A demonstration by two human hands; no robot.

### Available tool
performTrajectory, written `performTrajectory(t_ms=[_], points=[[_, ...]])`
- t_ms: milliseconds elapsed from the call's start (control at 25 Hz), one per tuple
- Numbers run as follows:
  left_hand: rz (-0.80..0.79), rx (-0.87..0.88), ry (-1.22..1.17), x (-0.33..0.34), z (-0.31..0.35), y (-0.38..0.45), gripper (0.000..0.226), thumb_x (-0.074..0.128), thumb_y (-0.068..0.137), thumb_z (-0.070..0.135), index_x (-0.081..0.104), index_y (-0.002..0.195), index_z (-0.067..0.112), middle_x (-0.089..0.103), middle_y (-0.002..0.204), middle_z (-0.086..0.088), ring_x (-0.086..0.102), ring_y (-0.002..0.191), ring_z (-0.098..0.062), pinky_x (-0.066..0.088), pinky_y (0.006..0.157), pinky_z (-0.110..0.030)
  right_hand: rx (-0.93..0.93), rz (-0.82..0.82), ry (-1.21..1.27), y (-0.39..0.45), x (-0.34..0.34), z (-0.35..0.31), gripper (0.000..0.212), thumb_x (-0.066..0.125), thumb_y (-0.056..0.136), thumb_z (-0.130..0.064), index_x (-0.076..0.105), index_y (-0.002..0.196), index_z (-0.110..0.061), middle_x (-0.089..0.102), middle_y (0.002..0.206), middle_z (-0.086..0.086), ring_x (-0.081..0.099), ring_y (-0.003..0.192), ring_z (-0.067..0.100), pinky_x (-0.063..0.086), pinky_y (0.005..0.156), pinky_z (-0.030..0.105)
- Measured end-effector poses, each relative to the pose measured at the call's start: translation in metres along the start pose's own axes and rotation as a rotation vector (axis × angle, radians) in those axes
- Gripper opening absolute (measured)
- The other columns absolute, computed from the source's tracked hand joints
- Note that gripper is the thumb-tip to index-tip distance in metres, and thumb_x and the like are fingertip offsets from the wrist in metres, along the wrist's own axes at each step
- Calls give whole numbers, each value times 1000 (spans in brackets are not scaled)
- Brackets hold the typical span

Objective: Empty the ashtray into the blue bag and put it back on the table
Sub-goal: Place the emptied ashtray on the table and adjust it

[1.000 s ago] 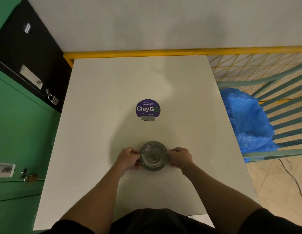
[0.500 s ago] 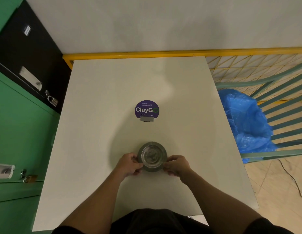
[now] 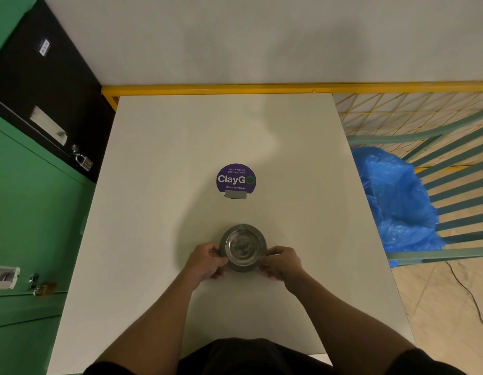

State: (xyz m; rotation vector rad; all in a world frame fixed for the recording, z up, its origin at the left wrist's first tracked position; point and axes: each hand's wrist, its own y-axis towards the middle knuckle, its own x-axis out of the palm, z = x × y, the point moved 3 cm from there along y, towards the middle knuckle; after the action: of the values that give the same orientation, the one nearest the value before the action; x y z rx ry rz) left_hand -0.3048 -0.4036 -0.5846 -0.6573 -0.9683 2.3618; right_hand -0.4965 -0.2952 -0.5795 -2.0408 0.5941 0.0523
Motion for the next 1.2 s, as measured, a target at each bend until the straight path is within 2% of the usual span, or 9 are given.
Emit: performTrajectory(t_ms=[320,560,880,1040,1200], points=[[63,-66,-90,-7,23,28,16,76,77,6,64,84,14,73,77,-14,68,58,-28,56,58,-36,-21,42,18,22,0,-35,12,83,76,-6,73,78,-12,74,64,9,64,41,11,48,40,17],[122,-72,-144,-15,51,56,18,79,75,9,64,83,15,75,78,-15,70,56,-27,52,50,-30,-56,72,22,46,2,-73,12,81,77,-5,72,76,-13,74,66,9,65,47,15,48,40,17],[183,-53,-205,-29,91,99,16,77,77,8,66,86,12,74,81,-18,68,63,-30,56,59,-36,-106,82,28,81,4,-121,8,78,79,-4,73,79,-10,77,75,15,67,56,20,53,48,23],[200,-43,-222,-35,107,115,16,78,76,7,65,83,13,70,77,-16,65,61,-30,56,60,-37,-122,91,48,95,6,-141,9,78,77,-3,73,77,-11,77,75,16,66,56,22,57,52,27],[221,-37,-216,-40,117,127,17,78,74,7,65,82,13,71,79,-22,65,60,-31,52,53,-33,-130,96,48,106,7,-155,10,78,76,-4,73,76,-13,76,68,12,65,51,19,50,44,21]])
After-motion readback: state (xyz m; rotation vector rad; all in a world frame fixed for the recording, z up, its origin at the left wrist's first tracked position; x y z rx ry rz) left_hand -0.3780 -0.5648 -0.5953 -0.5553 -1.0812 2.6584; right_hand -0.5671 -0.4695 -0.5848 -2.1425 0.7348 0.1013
